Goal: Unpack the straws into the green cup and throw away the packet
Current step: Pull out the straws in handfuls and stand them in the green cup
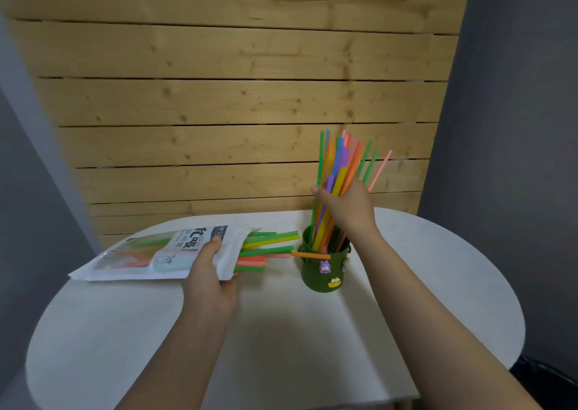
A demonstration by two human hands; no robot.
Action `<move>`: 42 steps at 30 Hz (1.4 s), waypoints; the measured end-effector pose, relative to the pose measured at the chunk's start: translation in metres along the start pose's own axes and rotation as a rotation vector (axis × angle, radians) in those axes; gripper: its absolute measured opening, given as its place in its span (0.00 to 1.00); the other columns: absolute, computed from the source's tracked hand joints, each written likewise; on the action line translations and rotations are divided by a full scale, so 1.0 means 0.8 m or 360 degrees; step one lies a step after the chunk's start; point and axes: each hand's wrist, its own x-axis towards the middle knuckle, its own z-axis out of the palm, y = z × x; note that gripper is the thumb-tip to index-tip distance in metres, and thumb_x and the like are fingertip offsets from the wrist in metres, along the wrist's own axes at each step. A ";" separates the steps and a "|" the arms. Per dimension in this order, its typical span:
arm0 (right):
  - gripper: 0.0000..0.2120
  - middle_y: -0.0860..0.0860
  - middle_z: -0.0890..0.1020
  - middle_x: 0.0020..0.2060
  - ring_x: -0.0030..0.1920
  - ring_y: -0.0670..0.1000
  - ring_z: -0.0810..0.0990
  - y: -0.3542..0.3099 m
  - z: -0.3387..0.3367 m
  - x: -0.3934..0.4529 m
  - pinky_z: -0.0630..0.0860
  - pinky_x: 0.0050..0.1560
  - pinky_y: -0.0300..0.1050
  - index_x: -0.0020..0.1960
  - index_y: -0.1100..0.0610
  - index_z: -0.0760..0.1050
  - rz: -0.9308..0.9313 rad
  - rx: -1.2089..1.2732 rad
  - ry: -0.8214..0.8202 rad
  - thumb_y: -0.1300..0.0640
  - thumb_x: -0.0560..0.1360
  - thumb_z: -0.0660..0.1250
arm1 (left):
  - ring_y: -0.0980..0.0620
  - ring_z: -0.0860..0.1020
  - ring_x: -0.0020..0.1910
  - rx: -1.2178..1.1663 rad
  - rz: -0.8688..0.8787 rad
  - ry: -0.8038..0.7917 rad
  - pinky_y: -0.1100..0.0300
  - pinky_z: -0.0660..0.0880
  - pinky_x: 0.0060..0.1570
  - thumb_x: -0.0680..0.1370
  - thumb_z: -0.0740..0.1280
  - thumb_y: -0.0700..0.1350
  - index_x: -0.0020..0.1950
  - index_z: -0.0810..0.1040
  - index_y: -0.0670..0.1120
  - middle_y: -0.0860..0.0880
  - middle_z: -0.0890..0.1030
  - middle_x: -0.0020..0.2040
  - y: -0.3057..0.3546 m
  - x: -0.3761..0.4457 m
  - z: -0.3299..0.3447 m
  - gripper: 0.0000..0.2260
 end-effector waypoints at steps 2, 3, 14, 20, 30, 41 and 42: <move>0.18 0.48 0.78 0.46 0.45 0.48 0.75 -0.001 -0.003 0.000 0.70 0.43 0.37 0.57 0.59 0.72 -0.0008 0.0034 0.0092 0.52 0.71 0.71 | 0.48 0.79 0.54 -0.0001 0.0011 0.0010 0.49 0.76 0.58 0.77 0.67 0.37 0.72 0.69 0.47 0.45 0.78 0.67 0.000 -0.001 0.002 0.23; 0.19 0.48 0.78 0.47 0.45 0.47 0.75 -0.001 -0.004 0.001 0.70 0.43 0.37 0.58 0.58 0.72 -0.0001 0.0062 0.0121 0.52 0.71 0.71 | 0.49 0.80 0.53 0.0000 0.0018 0.0013 0.50 0.76 0.56 0.77 0.67 0.37 0.72 0.69 0.47 0.45 0.78 0.66 0.000 -0.001 0.002 0.23; 0.17 0.49 0.80 0.43 0.42 0.51 0.77 -0.003 -0.018 0.006 0.69 0.39 0.42 0.54 0.56 0.74 0.0029 -0.0292 0.0199 0.45 0.72 0.68 | 0.47 0.79 0.60 0.0005 0.0000 -0.0031 0.51 0.77 0.52 0.77 0.67 0.37 0.72 0.69 0.47 0.45 0.78 0.67 0.002 -0.002 -0.003 0.24; 0.31 0.53 0.79 0.51 0.50 0.56 0.81 -0.008 -0.040 0.006 0.79 0.49 0.55 0.66 0.59 0.69 0.0143 -0.0046 0.0145 0.51 0.67 0.75 | 0.45 0.77 0.64 0.0019 0.0034 -0.0088 0.50 0.75 0.56 0.78 0.65 0.37 0.74 0.68 0.46 0.45 0.77 0.67 0.000 -0.002 -0.002 0.24; 0.21 0.46 0.74 0.34 0.35 0.41 0.74 0.011 -0.036 -0.016 0.66 0.31 0.33 0.60 0.58 0.69 0.0133 -0.0101 0.0074 0.60 0.71 0.72 | 0.44 0.76 0.67 -0.0014 0.0029 -0.0095 0.46 0.73 0.64 0.78 0.66 0.37 0.74 0.67 0.47 0.43 0.76 0.69 -0.007 -0.005 0.002 0.24; 0.08 0.52 0.80 0.34 0.36 0.52 0.80 0.003 -0.060 -0.058 0.79 0.42 0.47 0.43 0.59 0.77 0.0142 0.0006 -0.0204 0.55 0.75 0.66 | 0.45 0.77 0.66 -0.0038 0.0023 -0.0066 0.45 0.73 0.66 0.77 0.67 0.37 0.73 0.68 0.47 0.44 0.77 0.68 -0.007 -0.008 0.003 0.24; 0.11 0.55 0.82 0.35 0.37 0.53 0.81 0.000 -0.063 -0.060 0.80 0.43 0.49 0.44 0.60 0.78 0.0212 0.0070 -0.0311 0.53 0.76 0.64 | 0.44 0.77 0.66 -0.0029 0.0023 -0.0066 0.45 0.72 0.66 0.77 0.67 0.37 0.73 0.68 0.47 0.44 0.77 0.68 -0.007 -0.009 0.004 0.24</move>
